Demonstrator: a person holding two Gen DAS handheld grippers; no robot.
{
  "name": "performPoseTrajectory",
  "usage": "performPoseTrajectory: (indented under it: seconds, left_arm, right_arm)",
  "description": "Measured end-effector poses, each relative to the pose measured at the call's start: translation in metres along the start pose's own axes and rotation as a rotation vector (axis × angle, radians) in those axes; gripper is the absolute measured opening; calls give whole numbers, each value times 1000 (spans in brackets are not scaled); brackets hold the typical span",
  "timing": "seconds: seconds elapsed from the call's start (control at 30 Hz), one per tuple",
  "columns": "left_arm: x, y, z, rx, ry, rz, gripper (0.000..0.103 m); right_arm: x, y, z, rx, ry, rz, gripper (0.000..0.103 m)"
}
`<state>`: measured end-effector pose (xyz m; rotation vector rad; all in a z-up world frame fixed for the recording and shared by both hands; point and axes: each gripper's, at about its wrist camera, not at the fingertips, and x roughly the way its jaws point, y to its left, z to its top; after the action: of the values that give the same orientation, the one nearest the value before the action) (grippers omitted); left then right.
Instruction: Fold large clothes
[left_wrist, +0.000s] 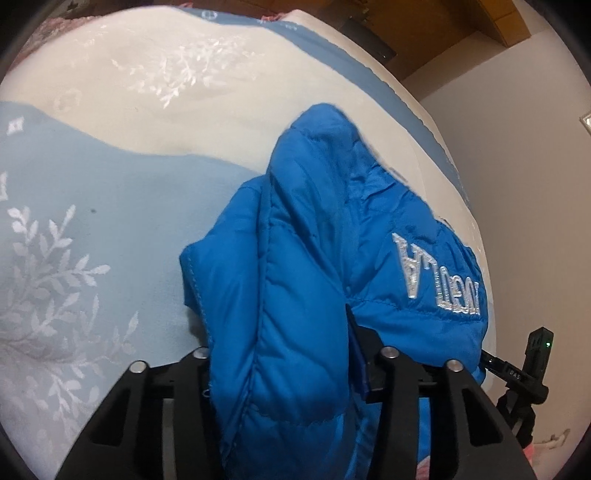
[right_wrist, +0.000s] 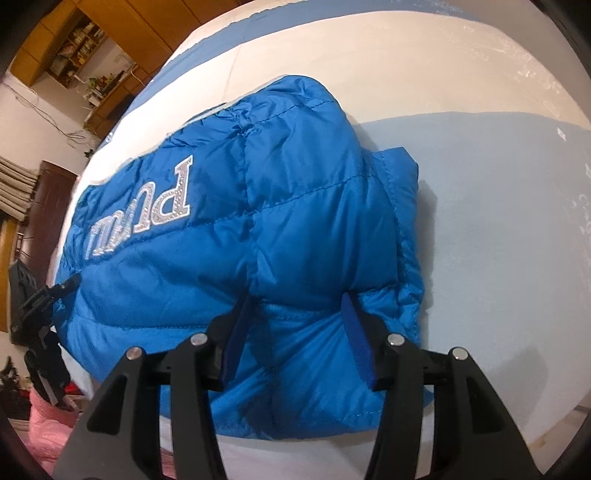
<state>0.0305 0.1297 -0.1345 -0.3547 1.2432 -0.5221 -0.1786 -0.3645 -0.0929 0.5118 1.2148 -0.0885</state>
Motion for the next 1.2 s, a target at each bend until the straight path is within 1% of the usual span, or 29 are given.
performPoseTrajectory:
  seconds: [0.1, 0.13, 0.2, 0.23, 0.3, 0.33, 0.37, 0.43, 0.5, 0.53, 0.57, 0.6, 0.7, 0.77, 0.87, 0.93, 1.0, 1.1, 1.13, 1.2]
  left_arm:
    - [-21, -19, 0, 28, -38, 17, 38]
    - [-29, -25, 1, 27, -49, 14, 38]
    - [-45, -40, 3, 25, -76, -6, 36]
    - [-52, -47, 5, 27, -89, -18, 35]
    - [-69, -65, 8, 34, -114, -38, 35]
    - [-76, -80, 9, 45, -122, -34, 35]
    - [-80, -92, 9, 55, -127, -24, 35]
    - [-85, -123, 7, 90, -135, 21, 35]
    - [-83, -159, 4, 133, -138, 59, 35]
    - [-80, -172, 3, 145, -136, 74, 35]
    - [-77, -191, 0, 164, -135, 90, 35]
    - [-74, -205, -2, 175, -134, 90, 35]
    - [-57, -257, -12, 212, -100, 33, 35]
    - [-39, -285, -18, 247, -72, 12, 35]
    - [-5, -313, -28, 275, -16, 2, 35]
    - [25, -321, -35, 280, 39, -3, 33]
    - [57, -322, -43, 261, 101, 10, 32]
    - [88, -317, -59, 280, 105, 74, 31]
    - [92, -313, -61, 280, 102, 77, 31]
    - [95, -314, -68, 288, 86, 48, 32]
  right_arm:
    - [-15, -7, 4, 13, 4, 47, 51]
    - [-21, -9, 5, 12, -1, 56, 51]
    - [-42, -10, 11, -2, -28, 107, 51]
    - [-51, -11, 13, -13, -37, 113, 51]
    - [-67, -12, 19, -41, -49, 101, 51]
    - [-73, -13, 21, -50, -50, 92, 51]
    - [-79, -14, 24, -62, -42, 65, 51]
    - [-92, -13, 31, -96, -28, -24, 51]
    - [-103, -9, 36, -133, -32, -68, 51]
    - [-113, -7, 38, -159, -40, -76, 51]
    - [-120, -3, 40, -180, -44, -79, 51]
    - [-126, -1, 41, -200, -49, -83, 51]
    - [-145, 1, 45, -255, -76, -69, 51]
    - [-151, 1, 48, -276, -79, -47, 53]
    - [-154, 0, 48, -298, -80, -22, 53]
    - [-155, -6, 47, -304, -78, -9, 53]
    - [-155, -13, 46, -304, -72, -3, 54]
    - [-153, -26, 43, -294, -54, 1, 55]
    - [-152, -29, 42, -291, -49, 0, 55]
    - [-148, -39, 40, -279, -34, 0, 55]
